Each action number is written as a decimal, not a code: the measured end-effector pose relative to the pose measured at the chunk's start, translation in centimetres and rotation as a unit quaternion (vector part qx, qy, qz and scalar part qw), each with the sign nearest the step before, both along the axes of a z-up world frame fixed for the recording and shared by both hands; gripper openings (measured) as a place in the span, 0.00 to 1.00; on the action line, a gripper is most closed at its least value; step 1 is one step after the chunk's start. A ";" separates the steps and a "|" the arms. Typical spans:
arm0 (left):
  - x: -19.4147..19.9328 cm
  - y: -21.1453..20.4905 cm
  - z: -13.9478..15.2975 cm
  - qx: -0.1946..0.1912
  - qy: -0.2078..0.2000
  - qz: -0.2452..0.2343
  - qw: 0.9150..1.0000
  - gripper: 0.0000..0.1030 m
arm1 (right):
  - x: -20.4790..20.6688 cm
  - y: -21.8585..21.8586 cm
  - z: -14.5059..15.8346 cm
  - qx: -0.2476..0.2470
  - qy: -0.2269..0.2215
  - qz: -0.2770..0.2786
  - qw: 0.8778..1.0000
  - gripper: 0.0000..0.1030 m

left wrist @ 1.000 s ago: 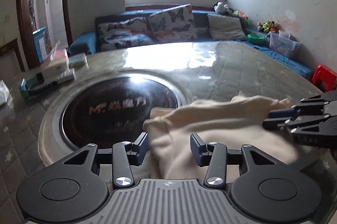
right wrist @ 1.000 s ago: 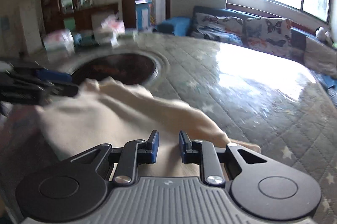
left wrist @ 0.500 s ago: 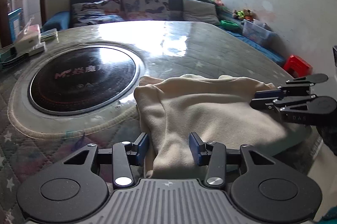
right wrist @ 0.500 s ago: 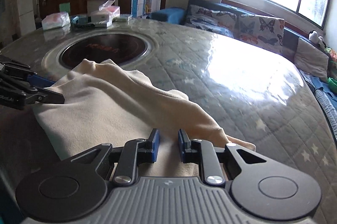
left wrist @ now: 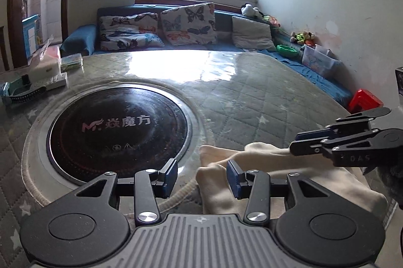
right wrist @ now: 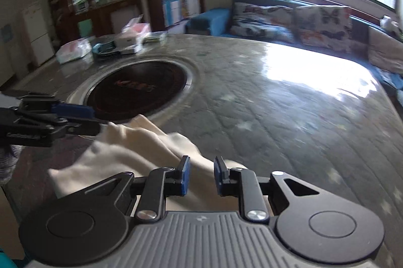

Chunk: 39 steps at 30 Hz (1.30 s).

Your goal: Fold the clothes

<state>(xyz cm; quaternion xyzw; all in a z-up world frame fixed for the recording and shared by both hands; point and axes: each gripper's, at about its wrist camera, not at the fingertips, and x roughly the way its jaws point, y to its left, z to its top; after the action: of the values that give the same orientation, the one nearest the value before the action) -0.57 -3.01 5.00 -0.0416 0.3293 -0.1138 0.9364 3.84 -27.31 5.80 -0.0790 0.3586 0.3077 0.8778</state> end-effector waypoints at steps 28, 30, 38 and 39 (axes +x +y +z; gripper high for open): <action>6.8 1.8 -2.8 -0.035 0.055 0.008 0.998 0.07 | 3.0 3.5 -1.6 -0.030 -0.023 -0.027 0.999 0.05; 6.2 2.2 -2.2 -0.039 0.048 0.013 0.998 0.07 | 3.2 3.7 -2.3 -0.037 -0.018 -0.030 0.999 0.05; 3.5 -1.3 0.4 -0.060 0.004 -0.089 0.994 0.07 | 1.7 1.6 -0.7 -0.034 -0.033 -0.041 0.998 0.09; 3.5 -1.9 0.2 -0.056 0.008 -0.097 0.994 0.07 | 1.2 1.2 -0.6 -0.035 -0.034 -0.043 0.998 0.09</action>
<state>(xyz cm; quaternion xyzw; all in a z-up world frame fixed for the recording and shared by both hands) 2.96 -4.90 5.15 -0.0630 0.3328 -0.2226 0.9142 5.03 -26.15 5.22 -0.1045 0.3425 0.2540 0.8985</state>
